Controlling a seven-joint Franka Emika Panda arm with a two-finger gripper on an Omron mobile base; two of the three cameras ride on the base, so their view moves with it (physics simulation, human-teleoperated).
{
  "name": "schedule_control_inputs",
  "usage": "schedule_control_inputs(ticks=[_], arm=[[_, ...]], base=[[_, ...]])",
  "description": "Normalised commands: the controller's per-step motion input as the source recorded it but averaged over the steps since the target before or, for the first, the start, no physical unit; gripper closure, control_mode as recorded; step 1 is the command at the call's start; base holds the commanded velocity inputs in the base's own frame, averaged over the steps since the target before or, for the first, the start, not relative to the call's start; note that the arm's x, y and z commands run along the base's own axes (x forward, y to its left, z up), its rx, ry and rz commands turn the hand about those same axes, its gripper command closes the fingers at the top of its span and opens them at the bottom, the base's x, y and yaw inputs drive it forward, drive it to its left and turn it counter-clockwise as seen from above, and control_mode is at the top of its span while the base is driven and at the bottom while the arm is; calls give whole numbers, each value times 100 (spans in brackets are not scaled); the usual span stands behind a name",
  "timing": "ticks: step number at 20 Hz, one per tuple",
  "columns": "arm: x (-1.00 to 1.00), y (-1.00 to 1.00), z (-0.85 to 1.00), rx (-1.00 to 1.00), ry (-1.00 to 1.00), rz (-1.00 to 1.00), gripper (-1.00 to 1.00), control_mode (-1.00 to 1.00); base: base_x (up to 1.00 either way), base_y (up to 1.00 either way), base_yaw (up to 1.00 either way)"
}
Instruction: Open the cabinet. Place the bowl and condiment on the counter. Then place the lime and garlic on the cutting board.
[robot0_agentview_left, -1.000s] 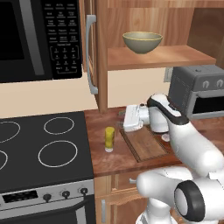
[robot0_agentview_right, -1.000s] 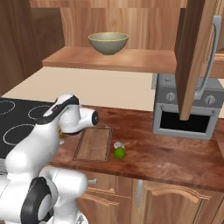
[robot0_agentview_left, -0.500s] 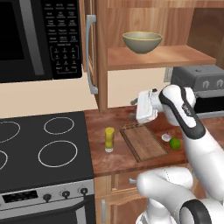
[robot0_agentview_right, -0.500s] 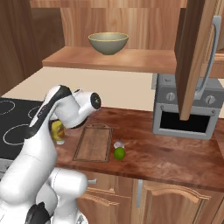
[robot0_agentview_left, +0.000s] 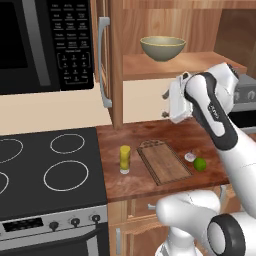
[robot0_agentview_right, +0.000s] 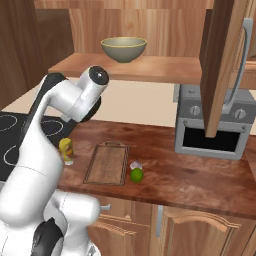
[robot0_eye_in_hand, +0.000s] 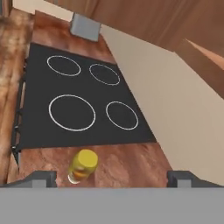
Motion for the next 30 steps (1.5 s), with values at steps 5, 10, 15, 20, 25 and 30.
schedule_control_inputs(ticks=[5,10,15,20,25,30], arm=[[3,-31,73,-21,-14,0,-100,-100],[8,-10,30,-25,-31,-4,-100,-100],[34,0,38,-30,-35,-4,-100,-100],[72,-1,59,-10,-6,-11,-100,-100],[76,-4,29,0,5,-18,-100,-100],[77,0,0,-5,0,-21,-100,-100]], base=[[0,0,0],[0,0,0],[0,0,0],[0,0,0],[0,0,0],[0,0,0]])
